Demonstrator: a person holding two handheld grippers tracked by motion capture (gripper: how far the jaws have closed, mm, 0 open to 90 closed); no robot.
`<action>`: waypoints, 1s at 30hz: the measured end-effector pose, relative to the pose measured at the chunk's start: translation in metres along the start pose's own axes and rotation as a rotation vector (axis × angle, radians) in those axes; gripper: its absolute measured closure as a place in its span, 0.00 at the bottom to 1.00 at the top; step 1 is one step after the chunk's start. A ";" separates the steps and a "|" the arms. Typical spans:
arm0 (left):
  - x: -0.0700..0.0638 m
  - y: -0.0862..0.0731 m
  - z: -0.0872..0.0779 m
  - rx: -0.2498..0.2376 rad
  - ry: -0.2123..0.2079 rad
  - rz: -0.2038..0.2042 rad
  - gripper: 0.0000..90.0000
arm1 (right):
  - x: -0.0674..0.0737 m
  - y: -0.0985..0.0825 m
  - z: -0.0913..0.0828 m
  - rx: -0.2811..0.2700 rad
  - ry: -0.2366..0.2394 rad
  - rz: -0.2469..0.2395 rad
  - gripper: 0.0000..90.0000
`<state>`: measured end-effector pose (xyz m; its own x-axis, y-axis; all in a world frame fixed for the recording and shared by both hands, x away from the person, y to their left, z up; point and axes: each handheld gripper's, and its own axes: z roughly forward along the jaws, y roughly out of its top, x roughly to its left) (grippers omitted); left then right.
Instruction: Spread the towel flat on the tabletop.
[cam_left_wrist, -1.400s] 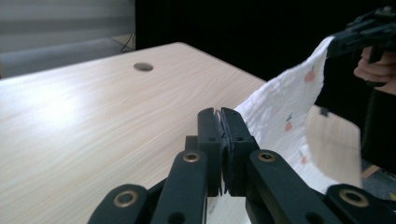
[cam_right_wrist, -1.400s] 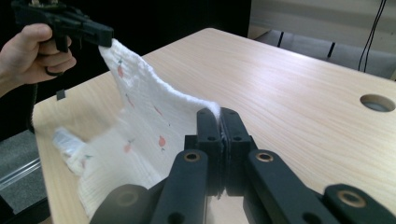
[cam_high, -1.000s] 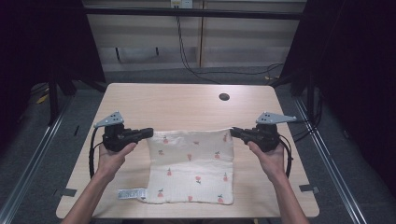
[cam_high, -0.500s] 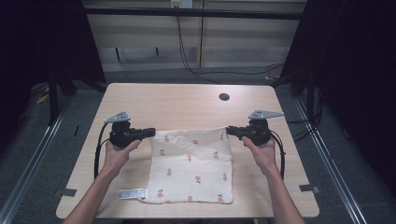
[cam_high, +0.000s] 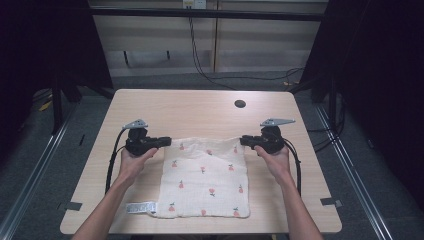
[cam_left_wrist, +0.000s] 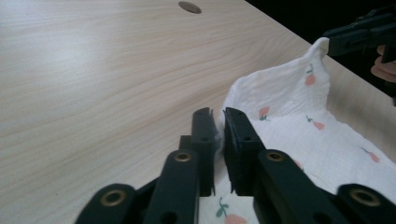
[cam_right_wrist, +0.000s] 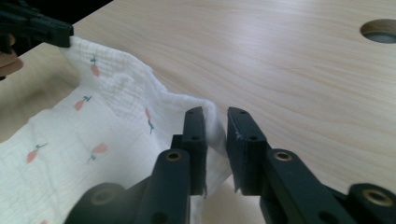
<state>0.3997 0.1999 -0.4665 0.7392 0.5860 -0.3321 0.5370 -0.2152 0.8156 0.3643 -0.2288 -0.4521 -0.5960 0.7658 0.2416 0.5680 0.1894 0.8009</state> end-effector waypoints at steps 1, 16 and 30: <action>-0.001 0.002 0.001 0.006 0.001 0.010 0.84 | -0.001 0.000 0.000 -0.001 -0.004 0.001 0.80; -0.019 -0.021 -0.038 0.082 -0.032 0.055 0.76 | 0.028 -0.015 -0.042 0.049 -0.001 -0.063 0.58; -0.065 -0.061 -0.088 0.134 -0.113 0.101 0.73 | 0.094 -0.094 -0.063 0.192 0.157 -0.101 0.66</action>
<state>0.2836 0.2439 -0.4528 0.8286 0.4668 -0.3089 0.5018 -0.3750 0.7795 0.2190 -0.2138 -0.4701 -0.7275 0.6352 0.2594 0.5892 0.3846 0.7105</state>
